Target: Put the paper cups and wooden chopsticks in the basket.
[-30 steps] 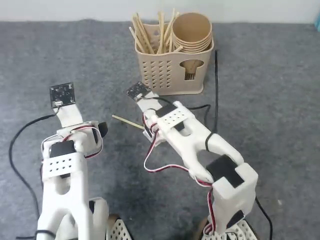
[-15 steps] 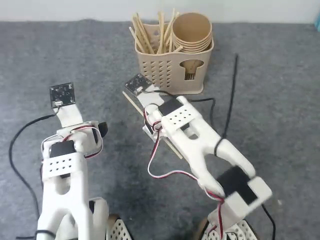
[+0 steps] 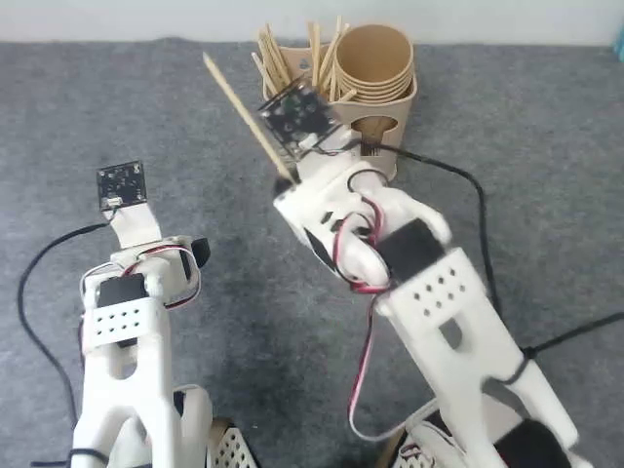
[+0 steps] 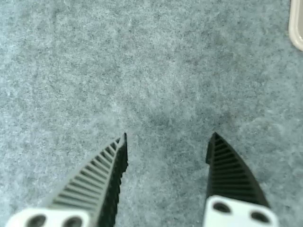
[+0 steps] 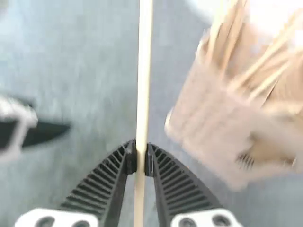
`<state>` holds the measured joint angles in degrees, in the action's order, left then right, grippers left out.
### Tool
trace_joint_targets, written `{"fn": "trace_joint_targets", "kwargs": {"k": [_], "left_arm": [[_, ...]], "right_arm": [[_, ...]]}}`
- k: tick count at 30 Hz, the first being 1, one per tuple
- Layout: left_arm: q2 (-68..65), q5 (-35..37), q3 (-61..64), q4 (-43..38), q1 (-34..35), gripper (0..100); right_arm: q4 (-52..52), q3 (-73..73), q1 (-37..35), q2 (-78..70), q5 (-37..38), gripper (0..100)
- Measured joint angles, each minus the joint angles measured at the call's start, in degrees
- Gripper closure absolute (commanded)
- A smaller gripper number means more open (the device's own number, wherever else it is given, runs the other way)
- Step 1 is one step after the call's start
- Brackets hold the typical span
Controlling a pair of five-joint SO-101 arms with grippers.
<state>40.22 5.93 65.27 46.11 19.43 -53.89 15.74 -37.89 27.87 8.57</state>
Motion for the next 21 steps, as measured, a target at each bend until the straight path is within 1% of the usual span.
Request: {"fn": "trace_joint_targets", "kwargs": {"k": [3, 5, 9, 14, 17, 21], "left_arm": [[0.0, 0.0, 0.0, 0.0, 0.0, 74], [0.0, 0.0, 0.0, 0.0, 0.0, 74], [0.0, 0.0, 0.0, 0.0, 0.0, 74], [0.0, 0.0, 0.0, 0.0, 0.0, 74], [0.0, 0.0, 0.0, 0.0, 0.0, 74], [0.0, 0.0, 0.0, 0.0, 0.0, 74]], "right_arm": [[6.9, 0.0, 0.0, 0.8, -0.4, 99.0], [12.6, 0.0, 0.6, 0.8, -2.5, 99.0], [26.6, 0.7, 3.0, 0.9, -8.8, 98.6], [47.6, 7.3, 8.4, 1.1, -17.7, 98.6], [56.6, 10.2, 10.5, 0.8, -19.0, 98.6], [62.9, 10.4, 11.1, -3.3, -19.2, 98.6]]}}
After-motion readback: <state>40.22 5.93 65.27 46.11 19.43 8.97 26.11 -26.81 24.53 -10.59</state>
